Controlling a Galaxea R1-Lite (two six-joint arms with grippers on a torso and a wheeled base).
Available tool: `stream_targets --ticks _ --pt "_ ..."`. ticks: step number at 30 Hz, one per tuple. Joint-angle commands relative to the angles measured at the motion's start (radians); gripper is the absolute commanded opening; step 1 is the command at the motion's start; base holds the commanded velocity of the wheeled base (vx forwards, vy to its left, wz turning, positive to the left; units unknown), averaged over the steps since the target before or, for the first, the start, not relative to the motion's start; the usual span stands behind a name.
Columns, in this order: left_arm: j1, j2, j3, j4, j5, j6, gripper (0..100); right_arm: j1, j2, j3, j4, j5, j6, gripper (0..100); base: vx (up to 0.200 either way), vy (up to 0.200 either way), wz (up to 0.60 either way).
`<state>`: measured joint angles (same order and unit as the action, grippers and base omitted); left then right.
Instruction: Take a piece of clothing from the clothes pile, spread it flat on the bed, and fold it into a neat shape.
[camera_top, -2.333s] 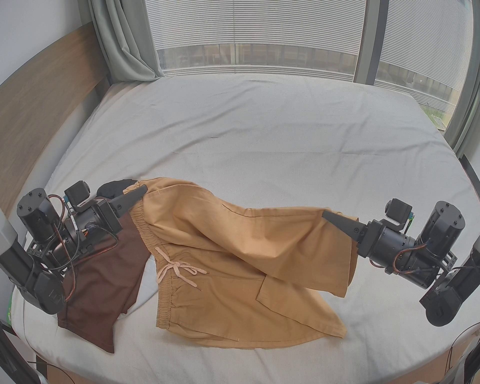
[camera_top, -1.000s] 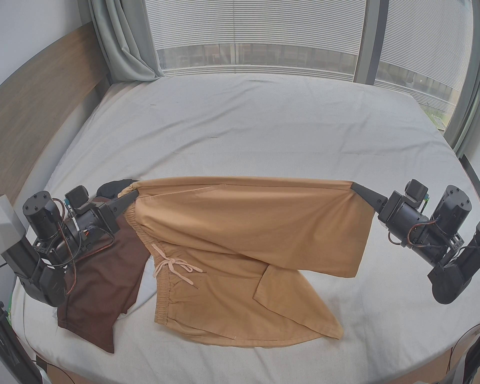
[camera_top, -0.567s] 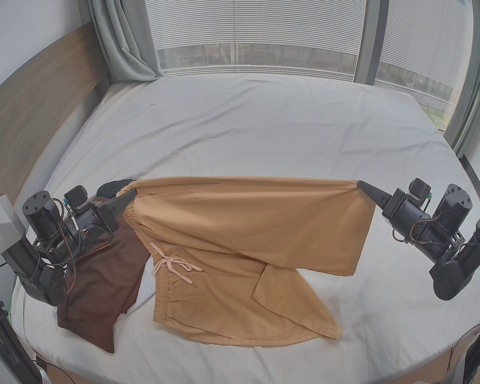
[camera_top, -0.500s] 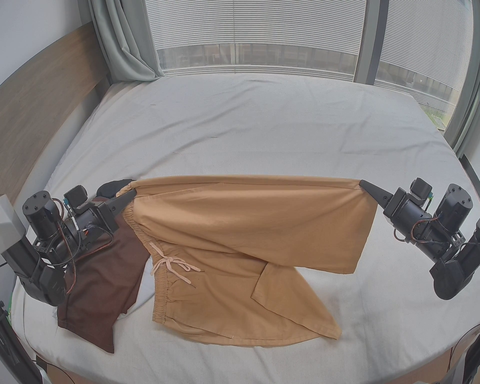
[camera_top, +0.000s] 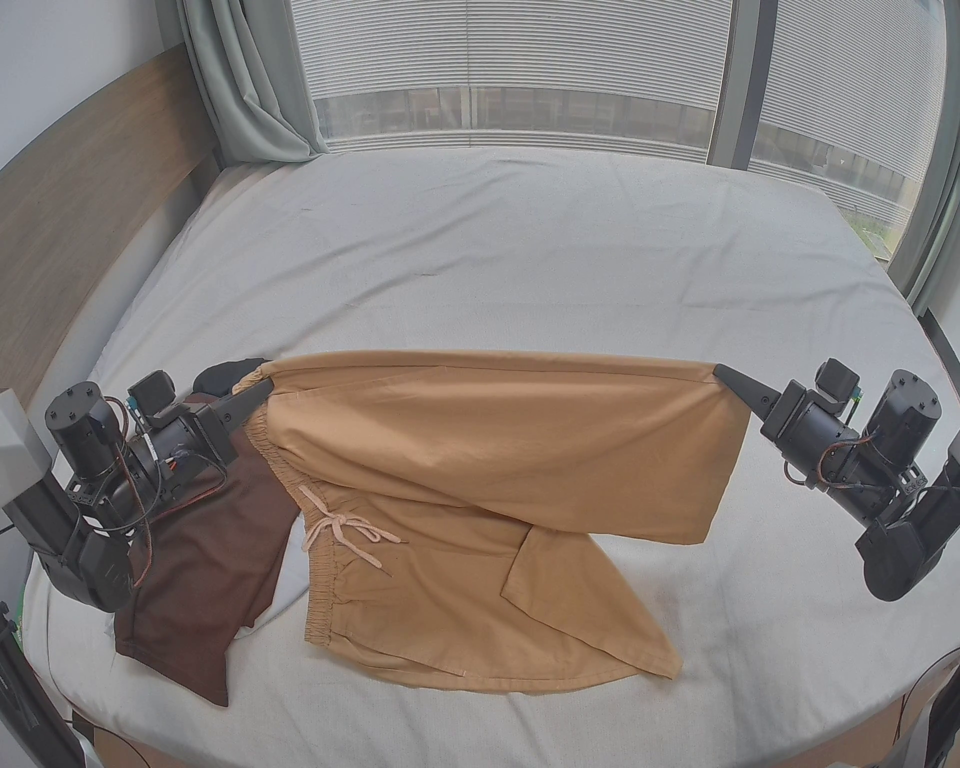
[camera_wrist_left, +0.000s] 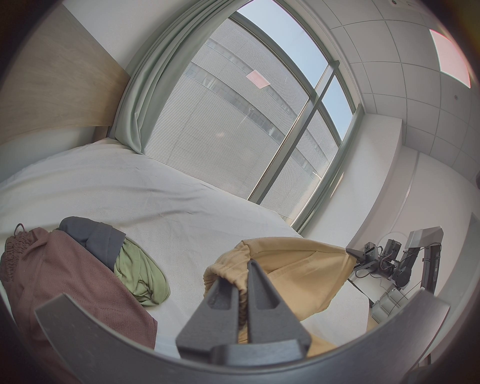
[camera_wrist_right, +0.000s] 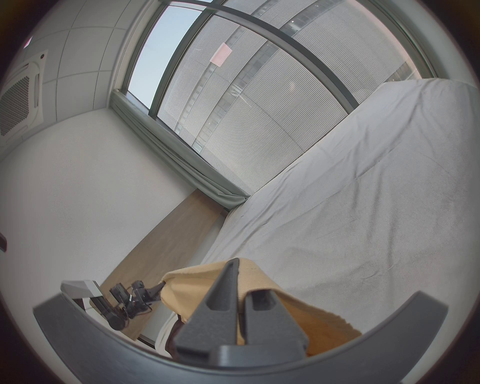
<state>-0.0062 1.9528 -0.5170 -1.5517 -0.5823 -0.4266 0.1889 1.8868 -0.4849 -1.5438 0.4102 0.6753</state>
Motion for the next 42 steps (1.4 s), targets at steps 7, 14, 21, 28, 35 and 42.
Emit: stream_targets --ticks 7,14,21,28,35,42 --pt "0.005 0.002 0.002 -0.001 0.001 -0.006 0 0.017 0.040 -0.018 -0.001 -0.004 -0.062 0 0.000 0.000 0.00" --pt "0.002 0.032 -0.072 -0.001 0.024 -0.020 0 0.010 0.072 -0.115 0.001 -0.007 -0.065 0 0.000 0.000 0.00" --pt "-0.025 0.097 -0.133 -0.001 0.073 -0.021 0 0.007 0.153 -0.245 0.001 -0.018 -0.063 0 0.000 0.000 0.00" --pt "-0.054 0.179 -0.204 -0.001 0.119 -0.020 0 -0.003 0.221 -0.339 0.002 -0.016 -0.063 0 0.000 0.000 0.00" --pt "-0.061 0.273 -0.307 -0.001 0.164 -0.026 0 -0.020 0.313 -0.426 0.002 -0.016 -0.063 0 0.000 0.000 0.00" --pt "-0.061 0.359 -0.414 -0.001 0.231 -0.047 0 -0.034 0.388 -0.529 0.016 -0.016 -0.065 0 0.000 0.000 0.00"
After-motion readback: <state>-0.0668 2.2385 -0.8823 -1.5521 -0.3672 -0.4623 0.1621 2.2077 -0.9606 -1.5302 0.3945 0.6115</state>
